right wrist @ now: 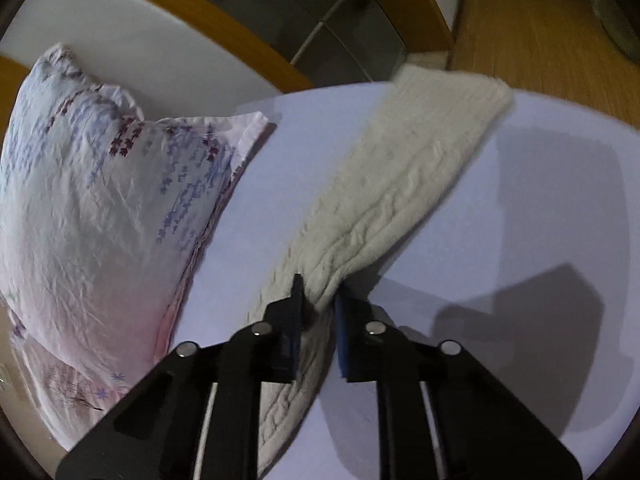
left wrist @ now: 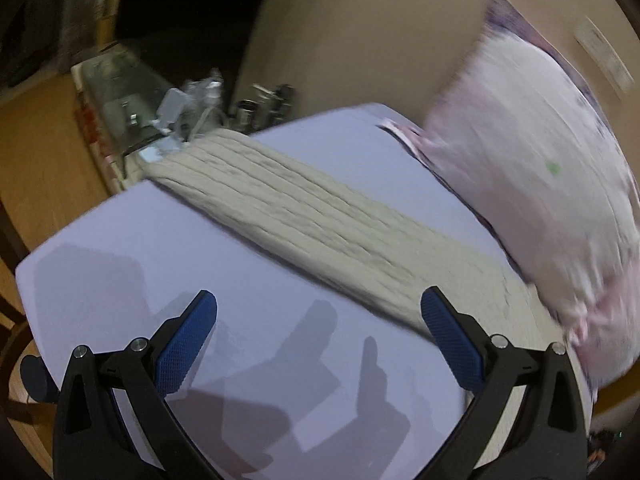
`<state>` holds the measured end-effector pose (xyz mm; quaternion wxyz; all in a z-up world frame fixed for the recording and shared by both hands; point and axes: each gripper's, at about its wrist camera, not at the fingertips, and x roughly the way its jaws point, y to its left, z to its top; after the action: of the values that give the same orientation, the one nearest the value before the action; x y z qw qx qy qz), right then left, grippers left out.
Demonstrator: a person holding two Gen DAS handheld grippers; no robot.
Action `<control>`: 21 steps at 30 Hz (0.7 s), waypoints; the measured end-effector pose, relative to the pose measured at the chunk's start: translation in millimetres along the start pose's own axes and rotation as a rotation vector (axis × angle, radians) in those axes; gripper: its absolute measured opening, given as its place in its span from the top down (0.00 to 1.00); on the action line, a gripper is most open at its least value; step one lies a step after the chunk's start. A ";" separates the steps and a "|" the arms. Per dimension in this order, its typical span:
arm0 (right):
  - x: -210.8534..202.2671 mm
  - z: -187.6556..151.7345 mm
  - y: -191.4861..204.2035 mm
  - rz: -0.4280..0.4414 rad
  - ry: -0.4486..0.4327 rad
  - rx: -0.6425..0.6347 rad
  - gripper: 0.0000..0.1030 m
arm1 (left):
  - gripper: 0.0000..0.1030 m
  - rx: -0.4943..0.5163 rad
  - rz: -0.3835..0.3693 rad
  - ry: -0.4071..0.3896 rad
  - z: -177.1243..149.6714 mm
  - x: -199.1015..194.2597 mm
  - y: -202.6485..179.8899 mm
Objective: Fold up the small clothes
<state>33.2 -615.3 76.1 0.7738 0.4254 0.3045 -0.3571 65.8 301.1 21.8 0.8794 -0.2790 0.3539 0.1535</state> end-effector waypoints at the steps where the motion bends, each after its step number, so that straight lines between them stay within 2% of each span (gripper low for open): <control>1: -18.7 -5.6 27.0 -0.011 -0.076 -0.123 0.89 | 0.01 -0.016 0.006 -0.004 3.3 1.7 3.8; 2: -34.0 -15.5 49.5 -0.003 -0.132 -0.221 0.90 | 0.01 -0.033 0.008 -0.005 7.1 4.0 7.9; 4: -68.1 -46.4 104.7 0.068 -0.216 -0.430 0.90 | 0.01 -0.051 0.003 -0.005 12.4 6.8 13.3; 6: -94.4 -90.4 151.9 0.149 -0.234 -0.608 0.90 | 0.01 -0.060 0.002 -0.005 17.4 11.2 14.8; 8: -112.9 -155.3 205.3 0.250 -0.207 -0.819 0.90 | 0.01 -0.064 0.008 0.000 20.8 16.3 15.1; 11: -116.9 -265.0 263.3 0.347 -0.094 -1.125 0.88 | 0.01 -0.089 0.012 0.005 23.9 22.3 17.5; 12: -114.5 -302.2 273.5 0.364 -0.029 -1.224 0.85 | 0.01 -0.095 0.016 0.003 25.3 23.3 18.5; 13: -107.1 -350.9 281.2 0.392 0.086 -1.341 0.83 | 0.02 -0.101 0.018 0.005 26.2 24.1 19.8; 14: -101.9 -380.7 283.7 0.410 0.170 -1.409 0.80 | 0.04 -0.111 0.018 0.004 27.9 24.1 22.2; 16: -100.5 -429.2 281.5 0.420 0.279 -1.524 0.65 | 0.09 -0.146 0.010 0.004 32.0 24.4 29.1; 17: -105.0 -438.2 280.0 0.432 0.280 -1.541 0.60 | 0.13 -0.164 0.001 0.002 33.6 24.3 32.6; 18: -110.9 -440.7 277.6 0.448 0.263 -1.540 0.46 | 0.15 -0.185 -0.008 -0.002 35.3 24.3 36.5; 19: -114.4 -435.6 275.7 0.458 0.247 -1.526 0.36 | 0.19 -0.204 -0.016 -0.005 37.3 24.5 40.8; 21: -110.0 -416.7 280.2 0.463 0.231 -1.471 0.33 | 0.23 -0.247 -0.036 -0.015 41.5 25.7 49.7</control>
<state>129.4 -110.7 96.2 0.8753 -0.1101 0.4450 0.1540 82.9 367.5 9.3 0.8436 -0.3905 0.3205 0.1822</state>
